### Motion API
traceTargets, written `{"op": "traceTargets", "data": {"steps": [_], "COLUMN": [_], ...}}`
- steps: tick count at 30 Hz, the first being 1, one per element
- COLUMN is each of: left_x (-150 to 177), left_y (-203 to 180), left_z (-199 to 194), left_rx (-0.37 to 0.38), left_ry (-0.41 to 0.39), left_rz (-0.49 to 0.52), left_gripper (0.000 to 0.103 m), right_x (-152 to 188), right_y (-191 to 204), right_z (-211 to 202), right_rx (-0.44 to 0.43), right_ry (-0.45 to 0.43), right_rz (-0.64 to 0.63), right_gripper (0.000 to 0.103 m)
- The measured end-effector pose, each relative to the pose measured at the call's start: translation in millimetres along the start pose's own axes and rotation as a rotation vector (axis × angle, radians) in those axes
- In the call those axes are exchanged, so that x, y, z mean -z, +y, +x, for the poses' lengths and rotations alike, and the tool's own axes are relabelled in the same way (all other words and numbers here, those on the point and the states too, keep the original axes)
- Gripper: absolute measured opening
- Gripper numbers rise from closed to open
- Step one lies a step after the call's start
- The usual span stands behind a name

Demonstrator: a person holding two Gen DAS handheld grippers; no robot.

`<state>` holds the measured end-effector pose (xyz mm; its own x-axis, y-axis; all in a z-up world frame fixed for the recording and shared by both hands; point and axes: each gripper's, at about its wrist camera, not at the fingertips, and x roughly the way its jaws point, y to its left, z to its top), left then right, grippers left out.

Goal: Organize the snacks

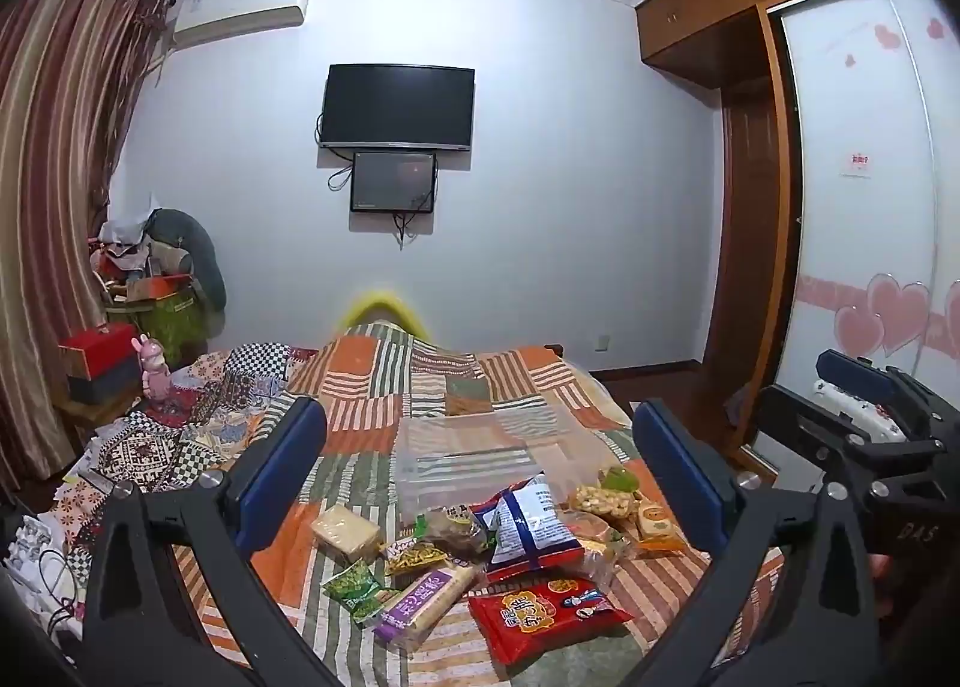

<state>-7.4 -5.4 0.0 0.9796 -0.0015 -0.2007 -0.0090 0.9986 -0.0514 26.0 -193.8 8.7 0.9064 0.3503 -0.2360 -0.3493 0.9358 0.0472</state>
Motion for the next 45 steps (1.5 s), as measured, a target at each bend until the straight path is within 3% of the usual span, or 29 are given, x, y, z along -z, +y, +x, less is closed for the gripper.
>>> {"op": "traceTargets", "data": {"steps": [45], "left_x": [3.1], "left_y": [0.3], "left_z": [-1.5], "left_rx": [0.001], "left_ry": [-0.007], "left_rz": [-0.023], "left_gripper": [0.103], "right_x": [-1.0], "right_y": [-4.0], "right_z": [0.5], "right_rx": [0.009], "right_ry": [0.005], "right_rz": [0.025], "right_gripper": [0.103]}}
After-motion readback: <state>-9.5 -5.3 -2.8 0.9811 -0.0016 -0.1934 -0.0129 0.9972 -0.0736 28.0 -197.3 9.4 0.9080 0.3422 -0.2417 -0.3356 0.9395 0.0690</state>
